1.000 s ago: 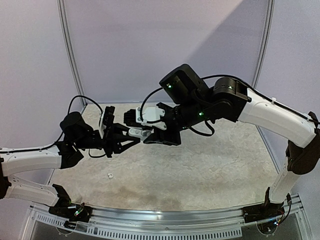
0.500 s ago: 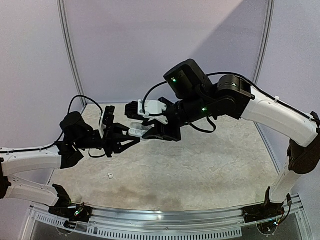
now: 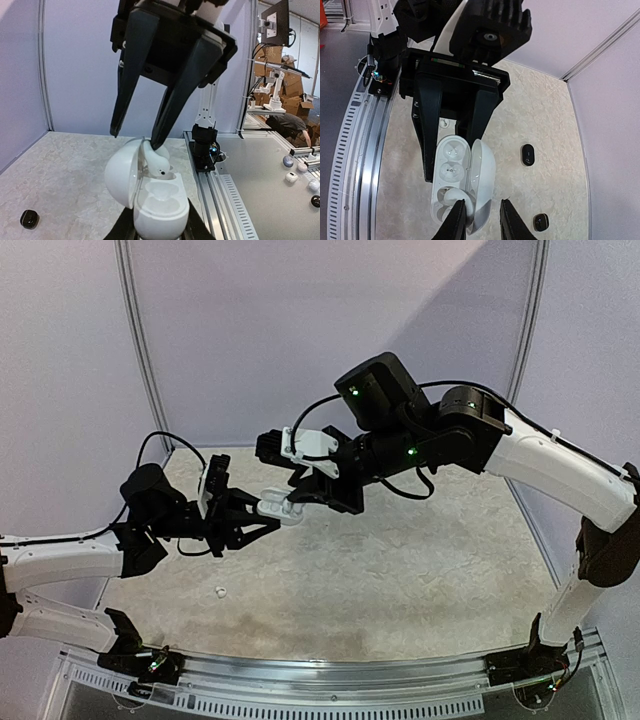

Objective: Insert the wireless bluetooth earbuds into the charging case

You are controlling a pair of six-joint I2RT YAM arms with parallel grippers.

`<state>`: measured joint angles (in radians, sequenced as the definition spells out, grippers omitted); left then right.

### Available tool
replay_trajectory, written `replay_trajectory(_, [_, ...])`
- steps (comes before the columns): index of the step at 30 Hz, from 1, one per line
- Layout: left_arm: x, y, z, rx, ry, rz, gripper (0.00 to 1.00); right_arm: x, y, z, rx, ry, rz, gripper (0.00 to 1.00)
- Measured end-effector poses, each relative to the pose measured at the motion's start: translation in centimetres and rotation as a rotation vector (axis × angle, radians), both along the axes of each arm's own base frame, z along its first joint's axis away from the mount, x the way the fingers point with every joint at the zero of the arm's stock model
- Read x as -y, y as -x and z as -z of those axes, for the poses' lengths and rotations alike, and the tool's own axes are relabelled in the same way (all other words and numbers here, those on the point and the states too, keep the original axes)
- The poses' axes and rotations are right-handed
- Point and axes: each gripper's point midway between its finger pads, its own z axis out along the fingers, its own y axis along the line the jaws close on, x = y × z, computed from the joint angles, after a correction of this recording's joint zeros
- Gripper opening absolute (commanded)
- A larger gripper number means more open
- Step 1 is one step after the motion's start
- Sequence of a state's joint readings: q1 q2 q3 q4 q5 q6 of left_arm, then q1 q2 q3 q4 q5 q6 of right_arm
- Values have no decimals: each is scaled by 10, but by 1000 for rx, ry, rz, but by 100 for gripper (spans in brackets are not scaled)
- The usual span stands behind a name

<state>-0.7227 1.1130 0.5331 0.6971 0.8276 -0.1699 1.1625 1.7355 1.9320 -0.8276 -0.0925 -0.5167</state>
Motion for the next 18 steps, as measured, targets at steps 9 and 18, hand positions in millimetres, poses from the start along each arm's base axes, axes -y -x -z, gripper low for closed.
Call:
replay_trajectory(9, [0,-11,0,-112,7,-53,0,0,1,7,-7,10,-6,28])
replay_trajectory(18, [0,-13,2,-141,6,-61,0,0,0,8,1,13,-11,29])
